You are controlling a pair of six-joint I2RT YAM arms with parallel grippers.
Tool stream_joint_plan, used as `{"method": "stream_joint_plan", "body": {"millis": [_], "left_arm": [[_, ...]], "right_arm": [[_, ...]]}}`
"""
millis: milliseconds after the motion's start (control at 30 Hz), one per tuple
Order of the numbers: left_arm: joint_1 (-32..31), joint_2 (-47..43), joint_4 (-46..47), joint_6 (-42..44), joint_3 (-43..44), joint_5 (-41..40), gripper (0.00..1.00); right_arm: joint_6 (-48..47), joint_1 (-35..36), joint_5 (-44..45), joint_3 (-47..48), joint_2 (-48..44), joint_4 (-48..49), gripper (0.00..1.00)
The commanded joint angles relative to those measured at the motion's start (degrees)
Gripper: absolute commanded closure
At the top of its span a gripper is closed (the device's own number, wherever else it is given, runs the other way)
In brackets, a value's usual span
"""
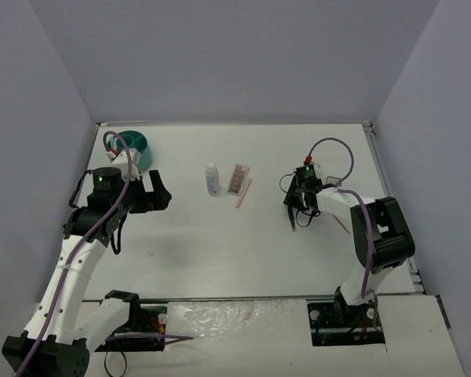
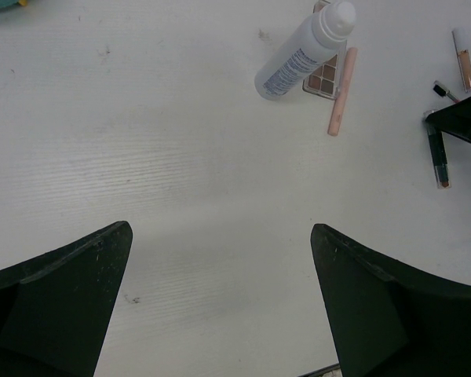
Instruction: Organize the makeup
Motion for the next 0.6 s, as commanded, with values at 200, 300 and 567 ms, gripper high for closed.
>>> {"method": "stream_joint_plan", "body": {"millis": [200,300,567], "left_arm": [[0.9,-0.2,2.4,0.0,1.0,0.5,0.03],[1.0,-0.1,2.4,0.0,1.0,0.6,0.03],[1.1,-0.3,2.5,-0.1,1.0,1.2,0.03]], "right_arm": [[0.7,2.9,2.5,5.8,0.6,2.1,0.72],[-4.7,2.4,4.9,6.7,-3.3,0.0,0.67],[-16.2,-6.6,1.2,8.2,-8.3,-8.5,0.51]]}}
